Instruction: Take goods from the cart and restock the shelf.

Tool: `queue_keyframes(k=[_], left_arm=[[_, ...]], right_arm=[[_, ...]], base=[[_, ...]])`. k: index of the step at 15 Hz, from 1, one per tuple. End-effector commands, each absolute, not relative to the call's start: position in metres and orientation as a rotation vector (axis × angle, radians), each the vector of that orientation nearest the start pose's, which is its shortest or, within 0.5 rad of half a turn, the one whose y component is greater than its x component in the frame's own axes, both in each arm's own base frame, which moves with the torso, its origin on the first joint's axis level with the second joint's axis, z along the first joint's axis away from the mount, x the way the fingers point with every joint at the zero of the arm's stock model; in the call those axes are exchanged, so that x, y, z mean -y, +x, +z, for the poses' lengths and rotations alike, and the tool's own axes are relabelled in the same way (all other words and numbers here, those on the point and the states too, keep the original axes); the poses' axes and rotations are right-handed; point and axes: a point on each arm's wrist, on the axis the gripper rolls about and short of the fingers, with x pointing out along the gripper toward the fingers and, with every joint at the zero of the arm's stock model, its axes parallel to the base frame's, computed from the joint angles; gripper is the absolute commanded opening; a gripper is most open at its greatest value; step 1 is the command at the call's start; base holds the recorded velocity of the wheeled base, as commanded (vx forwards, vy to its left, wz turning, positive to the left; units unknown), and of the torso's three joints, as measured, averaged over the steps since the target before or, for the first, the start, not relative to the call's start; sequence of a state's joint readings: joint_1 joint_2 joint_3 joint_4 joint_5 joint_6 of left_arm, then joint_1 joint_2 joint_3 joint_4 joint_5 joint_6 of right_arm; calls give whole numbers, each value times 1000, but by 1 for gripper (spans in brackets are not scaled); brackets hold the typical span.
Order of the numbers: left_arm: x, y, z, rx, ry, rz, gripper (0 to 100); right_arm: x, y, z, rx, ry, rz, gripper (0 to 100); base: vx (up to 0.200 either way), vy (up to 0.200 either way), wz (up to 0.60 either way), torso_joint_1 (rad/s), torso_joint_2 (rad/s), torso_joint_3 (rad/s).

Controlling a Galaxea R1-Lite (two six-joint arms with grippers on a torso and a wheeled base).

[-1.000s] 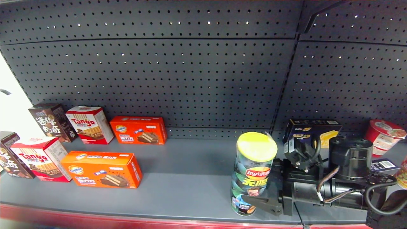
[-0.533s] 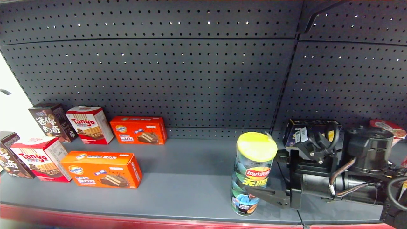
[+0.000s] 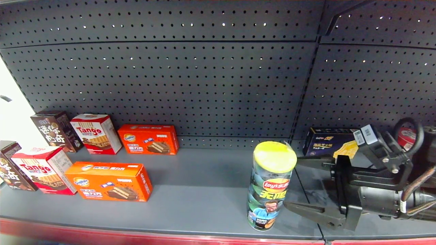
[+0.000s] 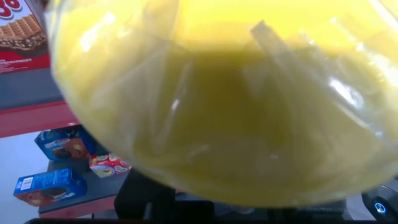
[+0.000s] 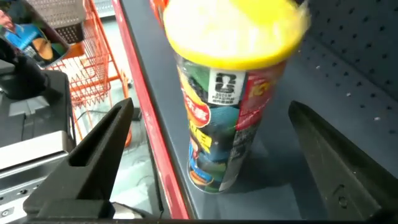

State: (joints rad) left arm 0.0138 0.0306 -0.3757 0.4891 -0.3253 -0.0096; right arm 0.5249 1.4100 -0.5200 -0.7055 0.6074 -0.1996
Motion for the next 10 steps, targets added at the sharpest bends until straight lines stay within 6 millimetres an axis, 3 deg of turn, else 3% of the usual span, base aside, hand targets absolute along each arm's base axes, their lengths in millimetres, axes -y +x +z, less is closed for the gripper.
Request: queue_keyframes(k=[1,4,7,10], left_arm=[[8,-61,126,-141,-35,-310,0],[8,-63,125,-129,-34,-310,0],[8,-63,123,-128,-36,-315,0],[8,-63,122,-129,-38,-316,0]], right_arm=[[-110,169,201,-37,-171,1130,100],[-90,155,211,-32,-167,1073,100],[-56,142,222,-33,-158,897,100],[-32,143,241,-67,-112,686,100]], base=[[0,0,0,0,0,0],[0,0,0,0,0,0],[0,0,0,0,0,0],[0,0,0,0,0,0]])
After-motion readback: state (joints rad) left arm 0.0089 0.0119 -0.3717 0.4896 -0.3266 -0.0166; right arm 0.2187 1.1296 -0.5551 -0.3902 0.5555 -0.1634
